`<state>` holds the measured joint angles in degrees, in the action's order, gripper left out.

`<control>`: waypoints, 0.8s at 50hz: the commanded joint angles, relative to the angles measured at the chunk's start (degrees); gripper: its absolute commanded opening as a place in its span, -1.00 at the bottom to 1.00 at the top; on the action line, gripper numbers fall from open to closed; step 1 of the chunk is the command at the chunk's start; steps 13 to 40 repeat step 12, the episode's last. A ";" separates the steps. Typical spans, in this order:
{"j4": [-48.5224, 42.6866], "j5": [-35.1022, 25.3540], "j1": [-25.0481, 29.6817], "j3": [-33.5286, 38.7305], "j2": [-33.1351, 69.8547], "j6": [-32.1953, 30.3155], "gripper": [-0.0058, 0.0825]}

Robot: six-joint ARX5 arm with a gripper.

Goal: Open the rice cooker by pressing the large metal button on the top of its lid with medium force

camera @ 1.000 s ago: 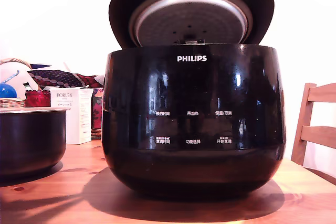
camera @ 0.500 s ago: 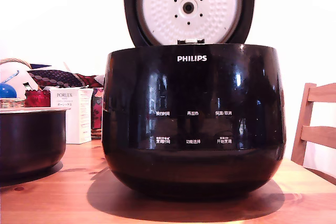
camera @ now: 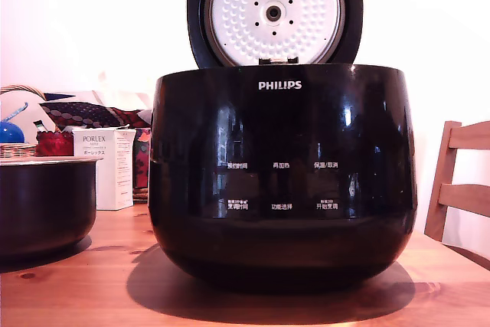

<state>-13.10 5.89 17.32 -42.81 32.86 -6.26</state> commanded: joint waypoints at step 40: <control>-0.24 -0.26 -1.73 1.68 -0.31 -0.20 -0.92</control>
